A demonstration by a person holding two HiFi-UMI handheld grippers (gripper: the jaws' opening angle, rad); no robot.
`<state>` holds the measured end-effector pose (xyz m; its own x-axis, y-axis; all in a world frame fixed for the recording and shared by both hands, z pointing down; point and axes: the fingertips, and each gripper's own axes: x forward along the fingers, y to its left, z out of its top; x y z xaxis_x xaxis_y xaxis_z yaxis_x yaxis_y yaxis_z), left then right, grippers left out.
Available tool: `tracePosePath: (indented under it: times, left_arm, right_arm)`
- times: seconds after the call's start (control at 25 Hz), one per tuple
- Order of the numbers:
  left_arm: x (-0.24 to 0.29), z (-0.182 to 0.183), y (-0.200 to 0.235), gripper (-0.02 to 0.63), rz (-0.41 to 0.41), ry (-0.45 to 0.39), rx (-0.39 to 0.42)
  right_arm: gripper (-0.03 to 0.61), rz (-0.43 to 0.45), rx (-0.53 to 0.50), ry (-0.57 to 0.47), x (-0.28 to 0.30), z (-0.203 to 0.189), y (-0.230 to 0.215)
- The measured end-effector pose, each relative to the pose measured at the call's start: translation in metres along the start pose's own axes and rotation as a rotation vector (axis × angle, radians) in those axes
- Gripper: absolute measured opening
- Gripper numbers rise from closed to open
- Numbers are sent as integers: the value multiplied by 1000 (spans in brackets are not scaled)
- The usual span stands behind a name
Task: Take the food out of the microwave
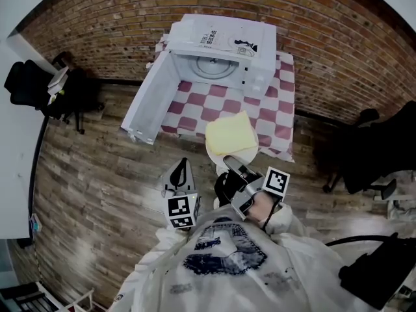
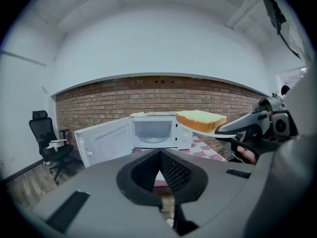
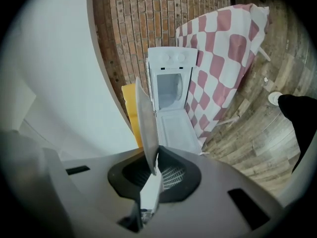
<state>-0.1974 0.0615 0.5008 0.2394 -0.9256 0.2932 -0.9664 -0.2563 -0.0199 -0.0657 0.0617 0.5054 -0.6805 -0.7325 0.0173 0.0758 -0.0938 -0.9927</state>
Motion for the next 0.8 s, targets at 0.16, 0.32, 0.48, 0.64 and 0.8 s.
tracePosePath:
  times: [0.16, 0.32, 0.48, 0.64, 0.8]
  left_arm:
    - [0, 8, -5, 9, -12, -17, 19]
    - [1, 11, -11, 8, -25, -19, 27]
    - [0, 10, -12, 8, -28, -18, 30]
    - [-1, 10, -9, 8, -22, -17, 28]
    - [0, 10, -8, 8, -20, -17, 25]
  right_arm:
    - [29, 8, 0, -3, -3, -1, 5]
    - [29, 6, 4, -14, -6, 2, 5]
    - [28, 13, 2, -12, -5, 1, 6]
    - [29, 16, 4, -8, -4, 0, 8]
    - [29, 19, 3, -6, -1, -1, 9]
